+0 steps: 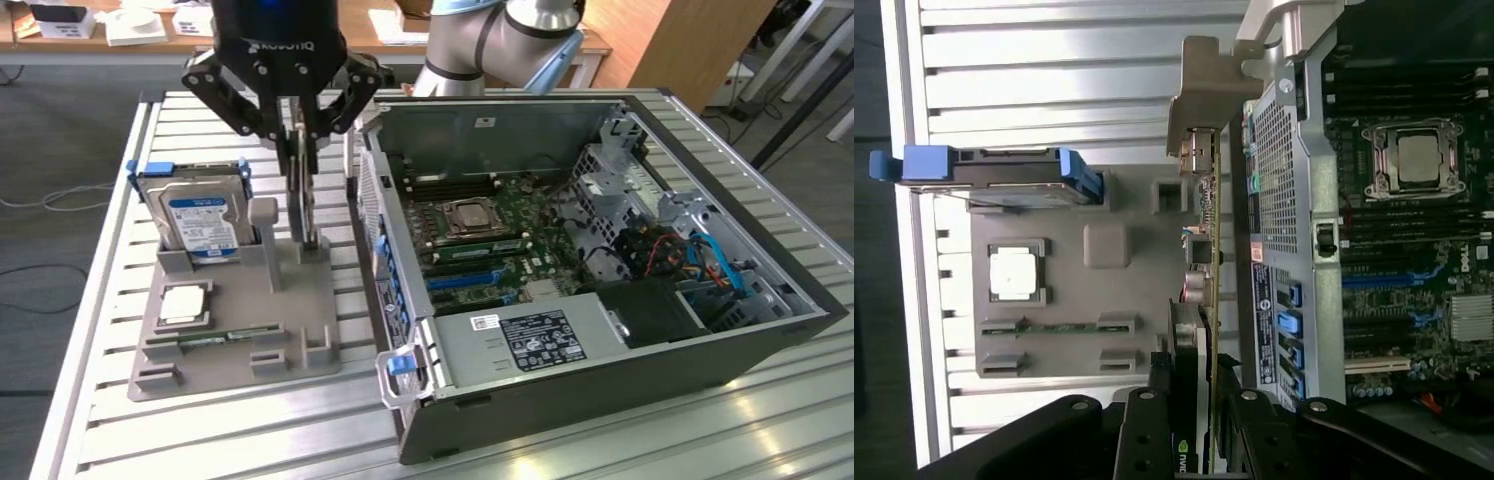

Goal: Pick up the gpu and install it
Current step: 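Pick up the gpu and move the gpu toward the slot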

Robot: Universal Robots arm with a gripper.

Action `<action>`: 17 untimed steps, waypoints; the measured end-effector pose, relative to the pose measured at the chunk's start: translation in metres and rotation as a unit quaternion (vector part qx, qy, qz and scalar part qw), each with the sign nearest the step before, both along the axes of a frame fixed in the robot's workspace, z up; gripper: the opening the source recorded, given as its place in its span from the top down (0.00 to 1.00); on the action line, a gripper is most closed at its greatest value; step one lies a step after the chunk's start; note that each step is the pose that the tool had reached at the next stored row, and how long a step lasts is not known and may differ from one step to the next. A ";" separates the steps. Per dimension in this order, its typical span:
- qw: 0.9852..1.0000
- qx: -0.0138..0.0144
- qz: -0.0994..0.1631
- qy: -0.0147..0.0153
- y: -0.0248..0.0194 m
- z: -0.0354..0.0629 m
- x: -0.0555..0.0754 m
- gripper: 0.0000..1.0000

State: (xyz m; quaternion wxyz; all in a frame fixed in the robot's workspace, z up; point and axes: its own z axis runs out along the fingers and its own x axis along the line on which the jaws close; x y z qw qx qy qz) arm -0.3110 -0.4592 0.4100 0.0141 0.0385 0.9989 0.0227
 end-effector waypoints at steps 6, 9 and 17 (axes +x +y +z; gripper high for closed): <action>1.000 0.000 0.000 0.000 0.0000 0.0185 0.000 0.73; 1.000 0.000 0.000 0.000 0.0000 0.0275 0.000 0.73; 1.000 0.001 0.000 0.000 0.0000 0.0391 0.000 0.73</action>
